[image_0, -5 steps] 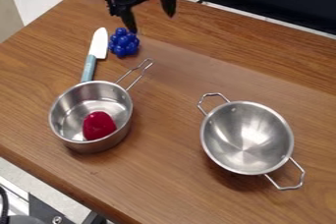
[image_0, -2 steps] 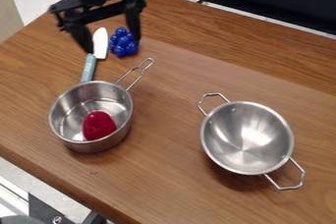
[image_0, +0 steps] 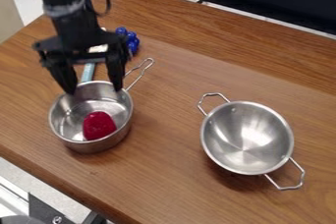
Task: Move the red thing to the outside upper of the right silver pot
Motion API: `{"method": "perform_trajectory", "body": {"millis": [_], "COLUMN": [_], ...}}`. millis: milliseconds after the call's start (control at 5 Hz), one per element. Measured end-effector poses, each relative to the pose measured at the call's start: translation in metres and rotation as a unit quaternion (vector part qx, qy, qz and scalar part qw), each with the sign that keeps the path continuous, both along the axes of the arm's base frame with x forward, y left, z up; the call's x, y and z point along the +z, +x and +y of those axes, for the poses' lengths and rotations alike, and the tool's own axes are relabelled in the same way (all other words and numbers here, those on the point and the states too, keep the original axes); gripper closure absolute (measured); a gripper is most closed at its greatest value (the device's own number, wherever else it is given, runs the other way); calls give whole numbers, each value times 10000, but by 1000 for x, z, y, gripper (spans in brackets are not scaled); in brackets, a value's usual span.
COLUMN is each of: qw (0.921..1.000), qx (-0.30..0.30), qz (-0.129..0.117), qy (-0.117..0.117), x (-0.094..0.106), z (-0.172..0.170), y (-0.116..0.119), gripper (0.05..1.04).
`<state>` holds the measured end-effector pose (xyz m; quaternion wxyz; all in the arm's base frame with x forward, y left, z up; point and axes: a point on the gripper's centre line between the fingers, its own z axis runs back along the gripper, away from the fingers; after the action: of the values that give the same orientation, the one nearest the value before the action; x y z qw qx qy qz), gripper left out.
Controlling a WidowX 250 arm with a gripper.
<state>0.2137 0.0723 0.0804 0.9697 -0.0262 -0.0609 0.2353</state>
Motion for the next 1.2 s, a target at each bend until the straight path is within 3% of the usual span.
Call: {"method": "perform_trajectory", "body": {"millis": [200,400,800,1200], "qw": [9994,9979,9967,9965], "qx": [-323,-632,-795,-779], "qz": [114,72,143,63], "qy": [11,-90,122,282], "x": [-7,-3,-8,-16], "z": [-3,-2,4,3], "y": [-8,-15,-21,-22], "gripper": [85,85,85,85]}}
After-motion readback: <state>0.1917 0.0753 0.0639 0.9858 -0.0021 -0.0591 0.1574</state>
